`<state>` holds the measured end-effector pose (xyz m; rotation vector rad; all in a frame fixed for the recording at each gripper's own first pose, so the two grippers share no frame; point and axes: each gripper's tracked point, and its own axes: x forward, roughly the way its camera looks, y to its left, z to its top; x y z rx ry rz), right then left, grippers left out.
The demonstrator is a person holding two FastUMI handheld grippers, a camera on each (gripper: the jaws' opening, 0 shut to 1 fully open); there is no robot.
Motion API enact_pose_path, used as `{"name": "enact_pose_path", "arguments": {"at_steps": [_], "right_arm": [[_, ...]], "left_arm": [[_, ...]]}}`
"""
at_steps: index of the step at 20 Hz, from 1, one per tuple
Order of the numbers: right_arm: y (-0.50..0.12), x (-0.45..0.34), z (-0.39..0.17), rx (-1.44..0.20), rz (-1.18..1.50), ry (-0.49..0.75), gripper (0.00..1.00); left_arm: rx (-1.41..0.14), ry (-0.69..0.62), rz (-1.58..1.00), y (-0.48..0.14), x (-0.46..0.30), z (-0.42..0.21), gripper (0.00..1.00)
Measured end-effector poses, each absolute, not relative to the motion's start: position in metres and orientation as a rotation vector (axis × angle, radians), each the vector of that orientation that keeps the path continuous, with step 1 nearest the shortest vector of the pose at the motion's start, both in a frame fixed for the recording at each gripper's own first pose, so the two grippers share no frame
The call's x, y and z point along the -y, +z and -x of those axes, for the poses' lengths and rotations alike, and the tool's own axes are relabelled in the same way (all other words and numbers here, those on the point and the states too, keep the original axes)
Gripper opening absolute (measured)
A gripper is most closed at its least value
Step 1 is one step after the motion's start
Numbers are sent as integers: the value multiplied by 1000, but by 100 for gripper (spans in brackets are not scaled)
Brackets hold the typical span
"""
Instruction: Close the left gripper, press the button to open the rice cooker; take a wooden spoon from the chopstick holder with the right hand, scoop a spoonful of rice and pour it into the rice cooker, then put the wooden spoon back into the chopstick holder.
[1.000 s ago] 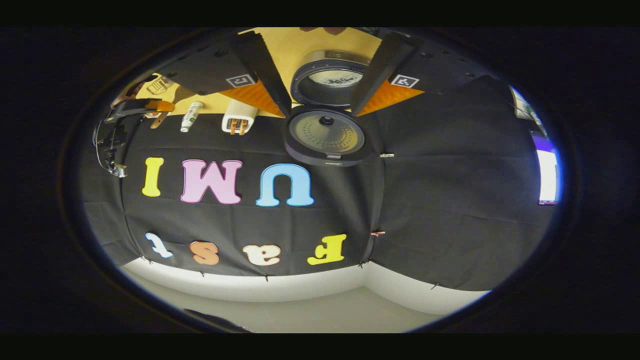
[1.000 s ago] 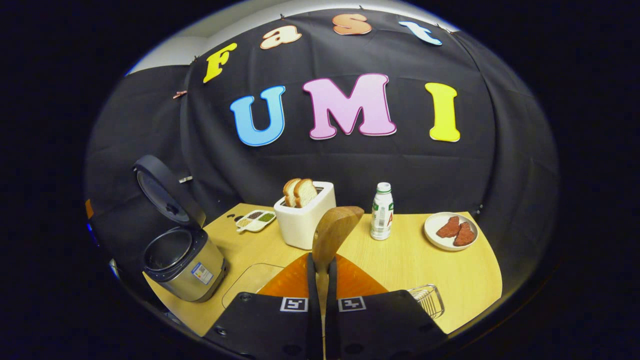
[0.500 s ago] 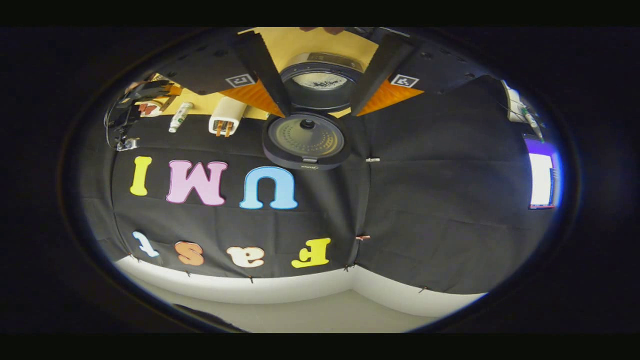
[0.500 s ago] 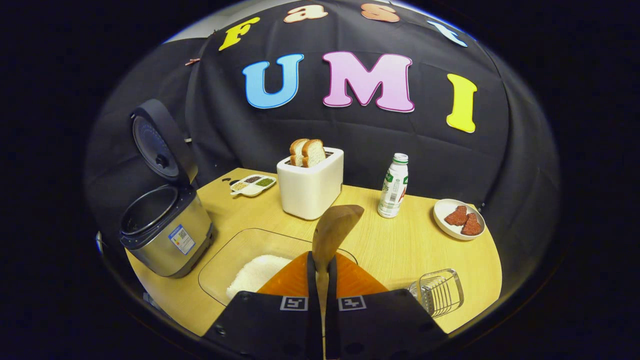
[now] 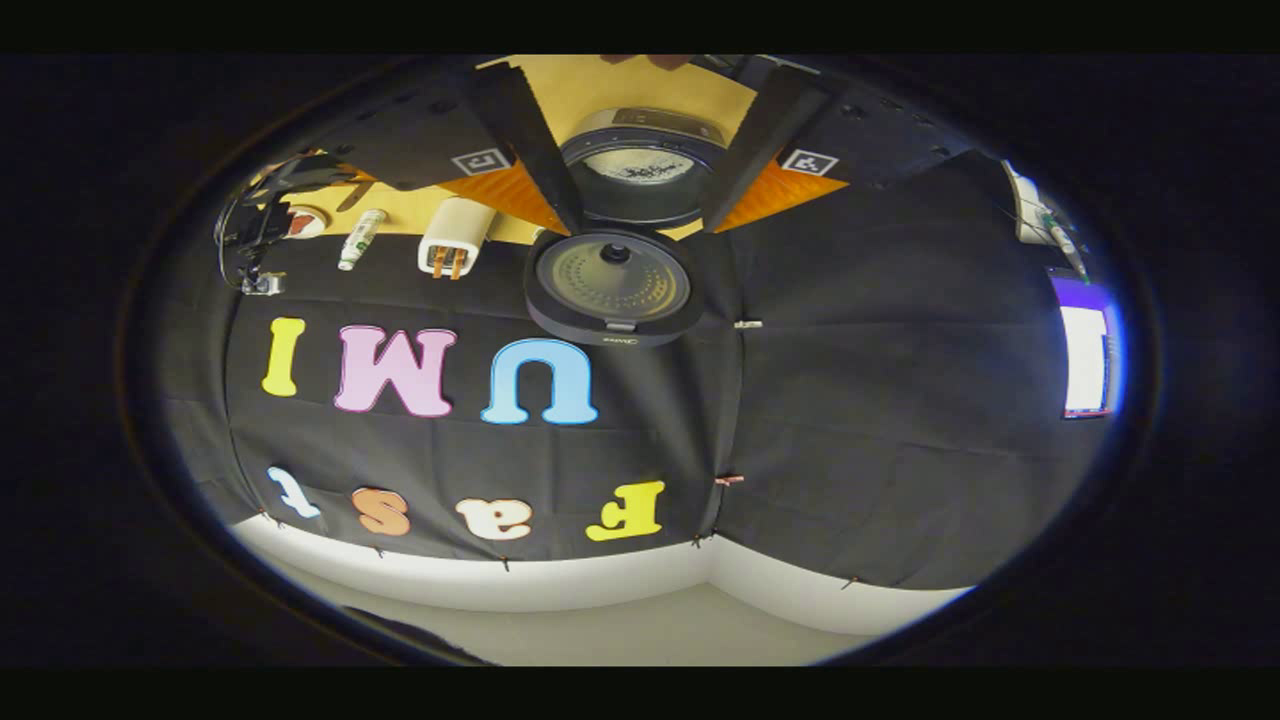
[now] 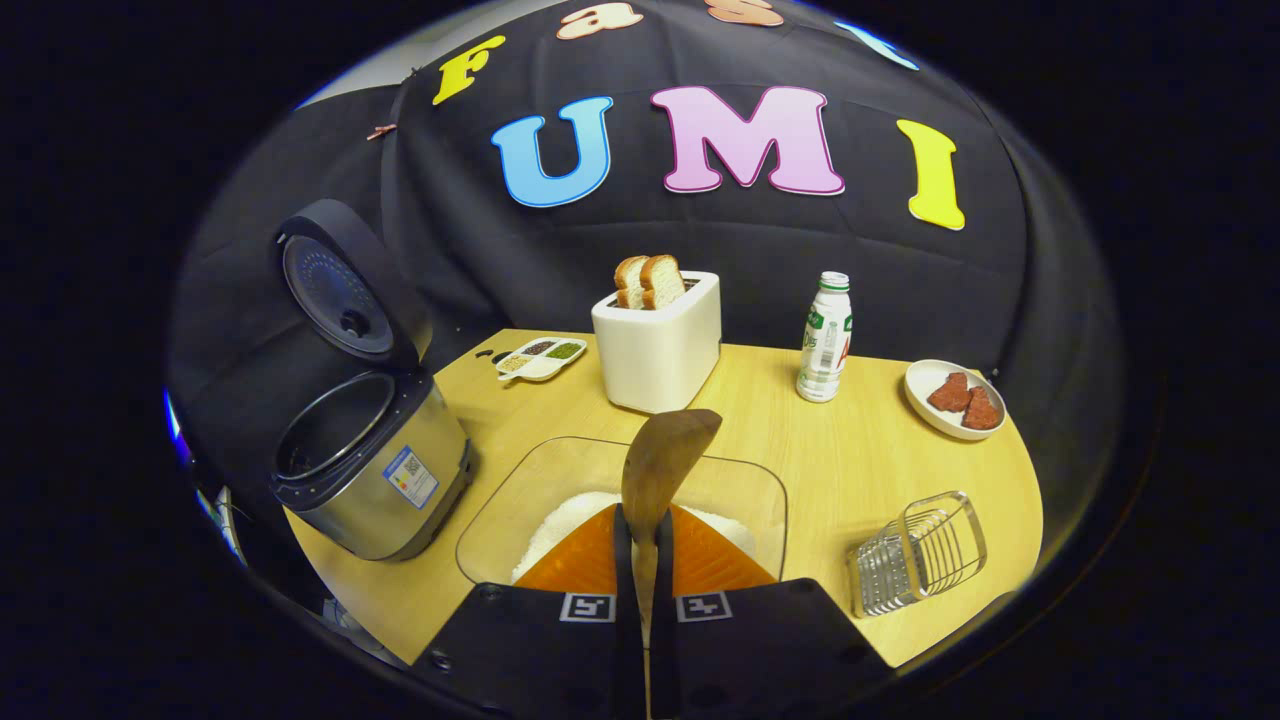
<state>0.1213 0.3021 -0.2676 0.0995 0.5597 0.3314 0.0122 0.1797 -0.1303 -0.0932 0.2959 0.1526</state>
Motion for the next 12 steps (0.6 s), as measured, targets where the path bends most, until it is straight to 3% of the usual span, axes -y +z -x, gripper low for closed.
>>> {"name": "enact_pose_path", "arguments": {"at_steps": [7, 8, 9, 12], "right_arm": [[-270, -320, -122, -604, -242, 304, 7], [-270, -321, -125, -616, -286, 292, 7], [-270, -323, -128, -628, -332, 283, 7], [-269, -324, -134, -659, -446, 270, 7]], "left_arm": [[-317, 138, 80, -135, -174, -13, 83], [-322, 143, 99, -136, -174, -14, 79], [-327, 150, 112, -138, -174, -14, 83], [-338, 163, 103, -142, -175, -10, 83]]}}
